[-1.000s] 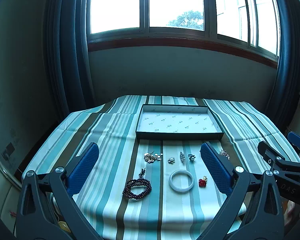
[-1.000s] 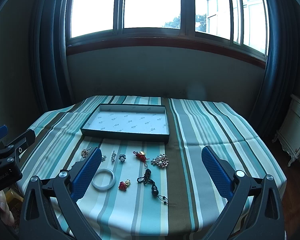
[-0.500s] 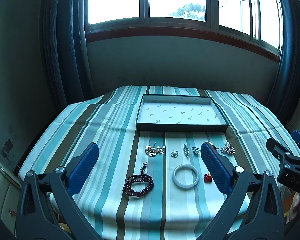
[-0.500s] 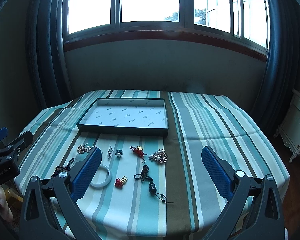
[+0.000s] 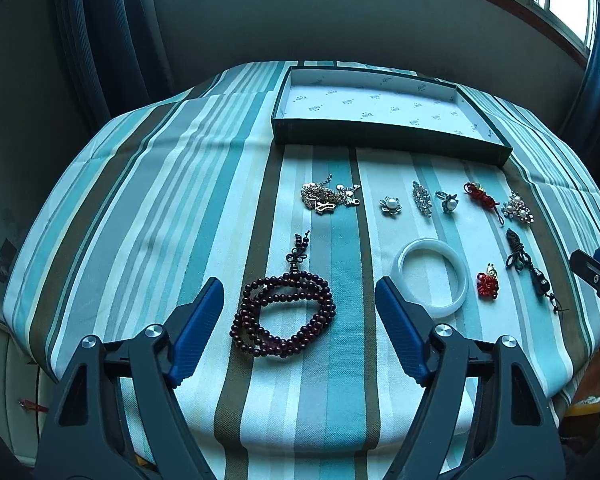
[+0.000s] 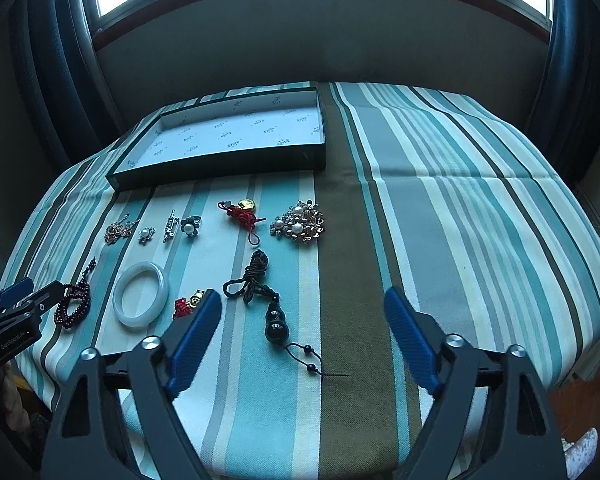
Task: Organize jewelry
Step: 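Grasp the dark red bead strand with the left tool while the right grasps the black cord pendant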
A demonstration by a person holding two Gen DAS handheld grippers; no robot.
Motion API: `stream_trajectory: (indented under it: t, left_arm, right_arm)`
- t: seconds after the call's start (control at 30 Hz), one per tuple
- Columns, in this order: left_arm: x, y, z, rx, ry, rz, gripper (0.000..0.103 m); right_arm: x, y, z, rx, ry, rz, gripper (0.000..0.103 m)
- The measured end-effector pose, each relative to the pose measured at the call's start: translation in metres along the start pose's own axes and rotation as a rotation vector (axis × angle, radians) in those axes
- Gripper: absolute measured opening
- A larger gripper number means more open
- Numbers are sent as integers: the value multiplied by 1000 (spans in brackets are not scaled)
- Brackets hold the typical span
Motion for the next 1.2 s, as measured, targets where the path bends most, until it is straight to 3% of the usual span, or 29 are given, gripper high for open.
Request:
stream_trajectory:
  t: [0.23,0.43,0.6,0.73,0.87,1.2]
  left_arm:
    - [-2,7,-18,-37,-28,10,78]
    - [-5,11,-29,-62,-22,15,78]
    - [-4,11,-35,-80,-20,12,78]
    - [-2,10,-39,-94,-14,3,78]
    - [-2,9,-42,-107,-12,0,78]
    - [-5,11,-51,-141,-8,-5,72]
  right_arm:
    - [-12,3,-26,-84,54,49,51]
    - [-16,0,-42,-145,36,74,49]
    - [-14,0,-45,-152,35,80,41]
    - [-13,1,-44,-151,21,84,33]
    - [-15,0,-44,-152,9,111,18]
    - [-15,0,-45,-147,14,121,18]
Point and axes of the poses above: each gripper's, at about its wrist camera, not at the fingertips, and z roughly against the way its jaws point, x to its right, y to its top, the point moved 1 cm from there along -z, roughly the way its jaws point, and after that the axes turned 14 degrees about -x, right-handed, at the moved point
